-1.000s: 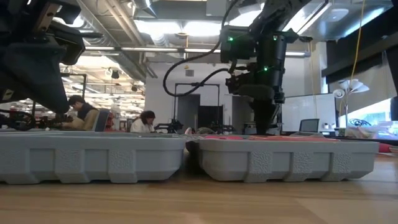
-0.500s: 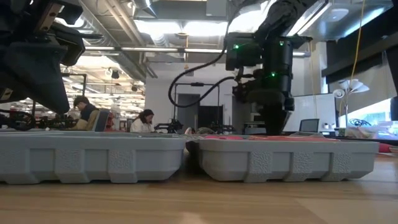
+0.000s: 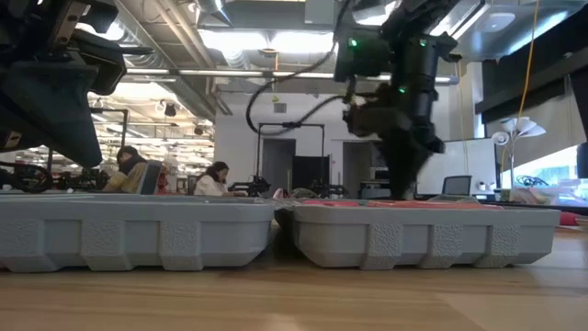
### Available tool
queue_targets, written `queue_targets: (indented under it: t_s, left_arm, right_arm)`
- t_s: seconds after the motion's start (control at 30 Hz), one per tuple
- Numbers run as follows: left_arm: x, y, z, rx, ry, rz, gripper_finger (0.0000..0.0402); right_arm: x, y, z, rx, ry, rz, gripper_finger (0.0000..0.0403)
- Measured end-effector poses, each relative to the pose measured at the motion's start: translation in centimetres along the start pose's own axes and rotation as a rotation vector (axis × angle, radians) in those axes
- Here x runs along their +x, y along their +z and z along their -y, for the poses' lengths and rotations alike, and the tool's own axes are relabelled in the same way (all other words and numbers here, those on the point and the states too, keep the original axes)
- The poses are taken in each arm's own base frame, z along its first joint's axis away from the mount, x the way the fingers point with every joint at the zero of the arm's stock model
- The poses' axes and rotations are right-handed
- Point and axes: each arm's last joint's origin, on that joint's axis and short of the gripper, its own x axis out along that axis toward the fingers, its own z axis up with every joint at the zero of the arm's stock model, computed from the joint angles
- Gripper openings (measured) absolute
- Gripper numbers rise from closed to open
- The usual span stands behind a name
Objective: Prefit tool cases
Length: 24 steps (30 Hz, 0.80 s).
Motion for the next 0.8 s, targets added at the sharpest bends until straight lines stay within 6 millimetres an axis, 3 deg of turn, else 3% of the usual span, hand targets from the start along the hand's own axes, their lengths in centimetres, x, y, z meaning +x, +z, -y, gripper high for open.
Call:
queue_targets:
  t_s: [0.17,0.43,0.8]
  left_arm:
    - [0.0,0.0,0.0,0.033,0.000,0.000,0.0000]
    - [0.0,0.0,0.0,0.039,0.000,0.000,0.0000]
    - [0.0,0.0,0.0,0.035,-0.003,-0.001,0.0000]
  right_arm:
    - [0.2,1.7,-1.1,0.050,0.094,0.110,0.0000]
    - [2.8,1.8,-0.9,0.162,0.032,0.070,0.0000]
    - [2.8,0.8,-0.8,0.130,-0.019,0.000,0.0000]
